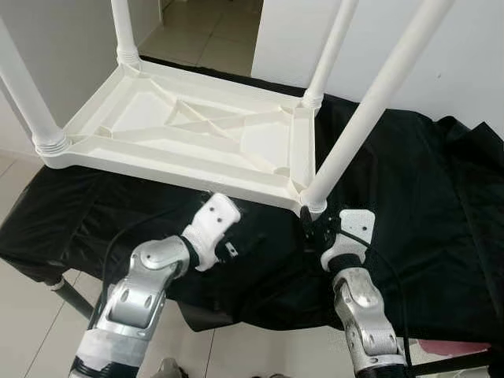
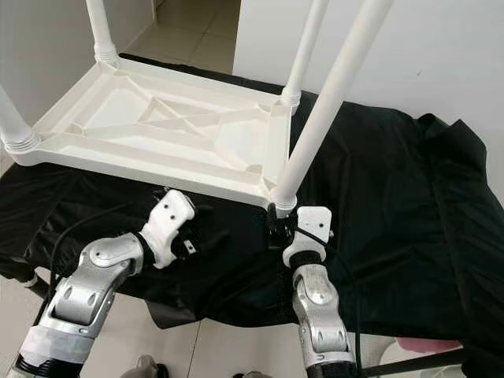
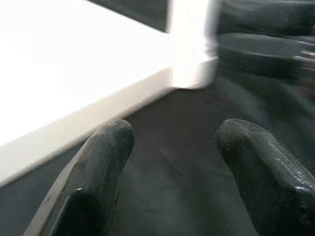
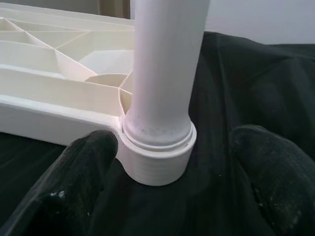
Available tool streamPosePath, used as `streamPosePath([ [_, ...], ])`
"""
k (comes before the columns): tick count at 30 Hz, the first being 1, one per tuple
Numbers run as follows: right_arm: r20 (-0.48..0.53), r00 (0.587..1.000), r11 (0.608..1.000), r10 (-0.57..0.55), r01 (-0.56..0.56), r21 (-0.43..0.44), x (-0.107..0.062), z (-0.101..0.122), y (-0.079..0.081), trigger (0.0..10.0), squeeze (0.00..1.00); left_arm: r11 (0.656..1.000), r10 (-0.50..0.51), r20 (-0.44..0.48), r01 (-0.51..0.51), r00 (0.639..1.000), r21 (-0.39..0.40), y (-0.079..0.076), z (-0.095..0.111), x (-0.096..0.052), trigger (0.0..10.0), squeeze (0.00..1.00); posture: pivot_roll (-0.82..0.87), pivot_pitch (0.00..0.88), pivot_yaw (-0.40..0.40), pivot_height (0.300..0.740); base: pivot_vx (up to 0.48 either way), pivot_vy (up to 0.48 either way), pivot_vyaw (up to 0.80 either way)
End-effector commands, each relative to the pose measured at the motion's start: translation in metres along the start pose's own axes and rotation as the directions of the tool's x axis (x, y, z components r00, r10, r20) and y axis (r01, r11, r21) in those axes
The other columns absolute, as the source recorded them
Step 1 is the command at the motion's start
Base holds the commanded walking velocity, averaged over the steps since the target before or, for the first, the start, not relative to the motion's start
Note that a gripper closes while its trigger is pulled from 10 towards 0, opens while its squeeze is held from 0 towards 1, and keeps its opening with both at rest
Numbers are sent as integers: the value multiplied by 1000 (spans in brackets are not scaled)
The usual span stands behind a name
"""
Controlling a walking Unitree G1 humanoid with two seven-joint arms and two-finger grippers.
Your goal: Building children table
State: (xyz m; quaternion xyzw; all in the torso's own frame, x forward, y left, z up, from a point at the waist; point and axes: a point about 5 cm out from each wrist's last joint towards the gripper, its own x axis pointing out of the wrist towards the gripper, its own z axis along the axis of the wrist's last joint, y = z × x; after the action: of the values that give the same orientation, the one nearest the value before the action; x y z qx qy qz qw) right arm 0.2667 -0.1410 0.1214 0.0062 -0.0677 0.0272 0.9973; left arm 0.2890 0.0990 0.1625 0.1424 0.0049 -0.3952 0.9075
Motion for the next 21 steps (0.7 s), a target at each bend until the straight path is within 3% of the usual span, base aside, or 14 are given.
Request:
streamPosePath([
  [1, 1, 999, 999, 33, -33, -2, -3, 0, 2, 10000, 1000, 999, 44, 1, -44, 999, 7, 5, 0, 1, 10000, 0, 57, 90, -124, 740, 0, 0, 0],
  [5, 5, 990, 990, 143, -143, 9, -1, 2, 15, 10000, 1000, 997, 79, 9, -79, 997, 22, 18, 3, -3, 10000, 0, 71, 88, -117, 740, 0, 0, 0],
  [6, 0, 983, 983, 184, -184, 9, 0, 1, 20, 10000, 733, 995, 91, 12, -92, 996, 30, 22, 5, -5, 10000, 0, 75, 87, -115, 740, 0, 0, 0],
  [8, 0, 983, 983, 184, -184, 9, 0, 1, 20, 10000, 733, 995, 91, 12, -92, 996, 30, 22, 5, -5, 10000, 0, 75, 87, -115, 740, 0, 0, 0],
  [9, -11, 976, 976, 216, -215, 18, 0, -2, 26, 10000, 0, 993, 107, 11, -108, 994, 41, 27, 6, -7, 10000, 0, 87, 84, -112, 740, 0, 0, 0],
  [15, -9, 958, 957, 287, -286, 46, 8, -3, 40, 10000, 0, 983, 149, -10, -147, 989, 112, 43, 5, -12, 10000, 0, 105, 74, -98, 740, 0, 0, 0],
  [17, 13, 952, 950, 307, -307, 51, 21, 0, 47, 10000, 0, 975, 168, -21, -163, 986, 152, 55, 5, -11, 10000, 0, 107, 55, -78, 740, 0, 0, 0],
  [21, 28, 954, 953, 298, -299, 52, 33, 3, 49, 10000, 0, 972, 165, -25, -159, 986, 173, 62, 4, -9, 10000, 0, 104, 41, -66, 740, 0, 0, 0],
])
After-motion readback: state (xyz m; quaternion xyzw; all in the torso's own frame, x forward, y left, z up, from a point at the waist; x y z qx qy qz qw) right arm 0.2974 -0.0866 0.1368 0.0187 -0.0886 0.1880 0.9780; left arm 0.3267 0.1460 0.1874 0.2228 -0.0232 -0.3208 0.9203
